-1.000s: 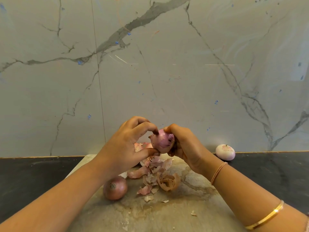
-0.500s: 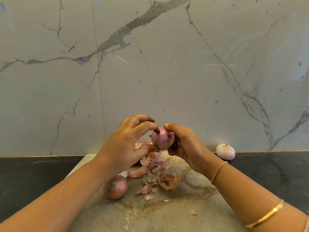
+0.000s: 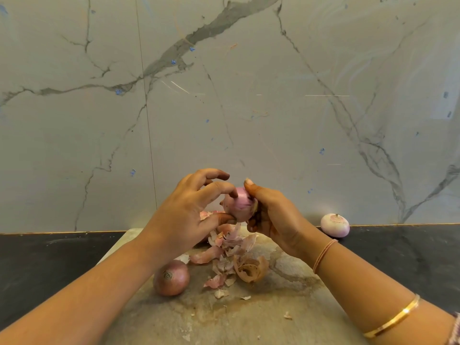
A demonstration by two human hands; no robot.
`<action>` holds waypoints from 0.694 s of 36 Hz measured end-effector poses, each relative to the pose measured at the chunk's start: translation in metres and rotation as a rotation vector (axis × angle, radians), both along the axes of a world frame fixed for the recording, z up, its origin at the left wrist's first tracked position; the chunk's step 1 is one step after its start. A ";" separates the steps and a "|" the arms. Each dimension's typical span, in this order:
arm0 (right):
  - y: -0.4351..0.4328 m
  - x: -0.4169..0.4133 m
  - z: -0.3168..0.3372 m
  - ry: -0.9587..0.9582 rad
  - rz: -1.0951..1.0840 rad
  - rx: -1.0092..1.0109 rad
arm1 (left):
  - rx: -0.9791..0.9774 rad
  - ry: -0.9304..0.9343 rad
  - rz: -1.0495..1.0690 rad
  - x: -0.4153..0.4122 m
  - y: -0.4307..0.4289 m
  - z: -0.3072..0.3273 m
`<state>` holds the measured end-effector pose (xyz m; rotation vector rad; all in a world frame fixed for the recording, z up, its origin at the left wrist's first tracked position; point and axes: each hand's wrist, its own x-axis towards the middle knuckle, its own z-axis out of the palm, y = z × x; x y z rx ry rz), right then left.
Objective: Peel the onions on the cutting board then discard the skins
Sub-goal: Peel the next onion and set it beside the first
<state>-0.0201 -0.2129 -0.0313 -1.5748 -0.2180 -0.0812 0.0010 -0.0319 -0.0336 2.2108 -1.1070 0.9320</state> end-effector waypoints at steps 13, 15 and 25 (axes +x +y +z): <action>-0.001 0.004 -0.003 -0.047 0.000 -0.115 | 0.009 -0.030 -0.009 0.001 -0.001 -0.001; 0.000 0.004 -0.003 -0.030 0.006 -0.095 | 0.008 -0.059 -0.012 0.001 -0.001 0.000; 0.000 0.003 -0.002 -0.060 0.005 -0.097 | 0.002 -0.092 -0.027 0.002 -0.001 -0.002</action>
